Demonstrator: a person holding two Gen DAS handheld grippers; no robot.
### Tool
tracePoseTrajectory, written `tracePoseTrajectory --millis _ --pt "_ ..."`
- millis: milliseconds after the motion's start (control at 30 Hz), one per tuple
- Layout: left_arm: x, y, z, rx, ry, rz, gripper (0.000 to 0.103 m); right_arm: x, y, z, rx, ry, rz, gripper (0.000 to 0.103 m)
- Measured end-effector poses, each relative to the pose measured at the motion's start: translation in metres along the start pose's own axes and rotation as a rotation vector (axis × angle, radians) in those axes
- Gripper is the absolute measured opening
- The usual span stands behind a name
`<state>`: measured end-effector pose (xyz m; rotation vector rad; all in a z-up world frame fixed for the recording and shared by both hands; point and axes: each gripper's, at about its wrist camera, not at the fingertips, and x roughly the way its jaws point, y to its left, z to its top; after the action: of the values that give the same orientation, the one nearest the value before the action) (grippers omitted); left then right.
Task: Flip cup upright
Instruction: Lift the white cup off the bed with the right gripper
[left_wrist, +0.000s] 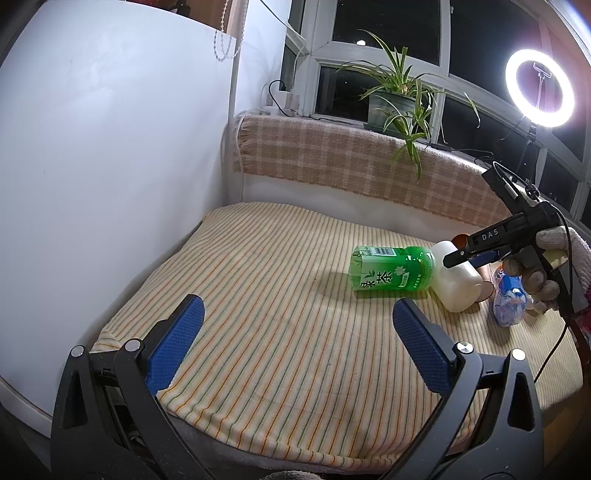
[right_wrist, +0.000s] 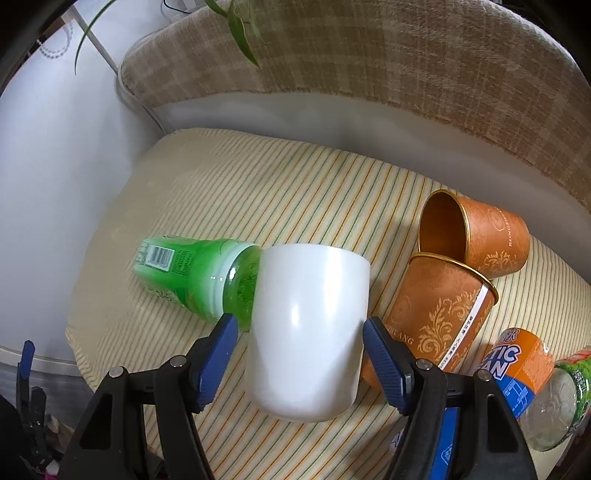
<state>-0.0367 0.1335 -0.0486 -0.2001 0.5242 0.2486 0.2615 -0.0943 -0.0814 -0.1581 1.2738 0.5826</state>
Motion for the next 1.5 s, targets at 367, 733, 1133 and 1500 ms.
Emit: tracePoseTrajectory --millis 367,733,1133,1500 --pt "0.002 0.003 0.0 -0.003 0.002 -0.004 0.103 0.008 0.0 0.002 -0.015 0.018 -0.026 0.072" --pt "0.004 -0.003 0.0 0.003 -0.001 -0.006 0.103 -0.006 0.004 -0.004 -0.027 -0.026 -0.028 0.068" --pt "-0.004 -0.014 -0.002 0.019 -0.013 -0.015 0.103 -0.026 0.007 -0.011 -0.044 -0.116 0.001 0.042" --pt "-0.01 0.001 0.0 -0.009 -0.02 0.001 0.103 -0.004 0.014 0.002 -0.054 -0.048 -0.018 0.065"
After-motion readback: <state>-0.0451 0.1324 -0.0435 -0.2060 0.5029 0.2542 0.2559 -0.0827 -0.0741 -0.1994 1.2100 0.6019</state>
